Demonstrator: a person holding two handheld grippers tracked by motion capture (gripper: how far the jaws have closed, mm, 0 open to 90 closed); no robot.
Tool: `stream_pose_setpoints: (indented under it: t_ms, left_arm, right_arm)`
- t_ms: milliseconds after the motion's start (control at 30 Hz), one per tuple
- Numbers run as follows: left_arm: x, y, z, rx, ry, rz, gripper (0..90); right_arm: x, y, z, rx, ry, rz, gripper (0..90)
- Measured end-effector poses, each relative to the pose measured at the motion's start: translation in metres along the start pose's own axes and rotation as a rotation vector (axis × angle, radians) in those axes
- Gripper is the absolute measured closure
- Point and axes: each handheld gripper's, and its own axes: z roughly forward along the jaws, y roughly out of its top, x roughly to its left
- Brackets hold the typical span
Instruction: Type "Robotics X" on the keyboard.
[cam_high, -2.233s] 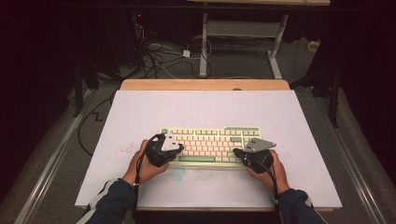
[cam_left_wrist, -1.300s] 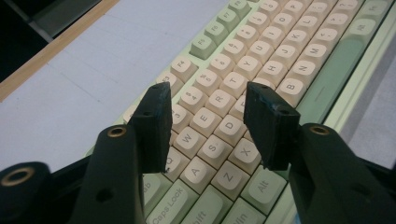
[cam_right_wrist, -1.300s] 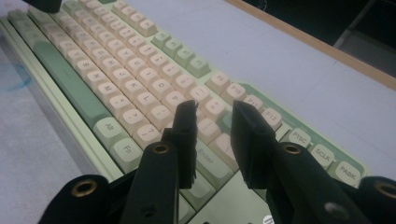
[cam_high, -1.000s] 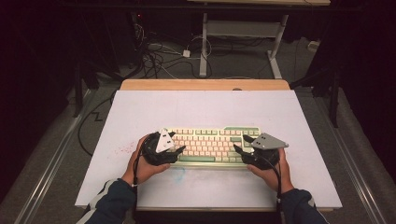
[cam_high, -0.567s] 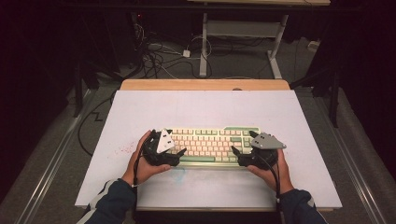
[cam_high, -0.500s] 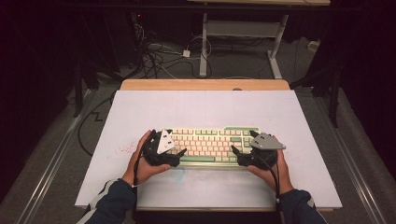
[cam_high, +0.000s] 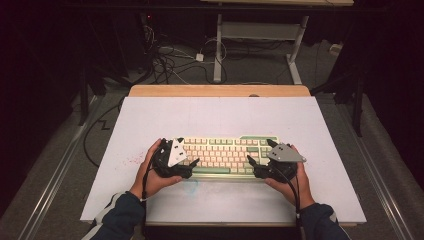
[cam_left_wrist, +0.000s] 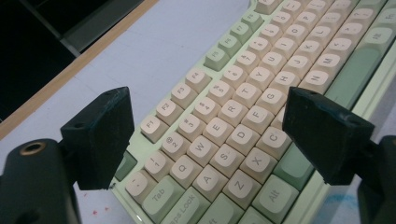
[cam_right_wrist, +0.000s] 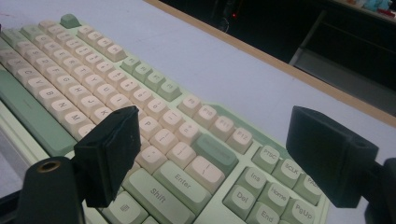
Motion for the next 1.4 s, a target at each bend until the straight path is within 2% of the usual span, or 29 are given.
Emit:
stream_pose_setpoints:
  t_ms: [567,1400]
  left_arm:
    - [0.000,0.005,-0.010,-0.027,0.000,0.014,15.6]
    - [0.006,0.007,-0.025,-0.051,0.015,0.021,15.6]
  right_arm:
    - [0.002,0.003,-0.009,-0.016,-0.011,-0.020,19.6]
    - [-0.005,0.001,-0.021,-0.017,-0.040,-0.042,20.3]
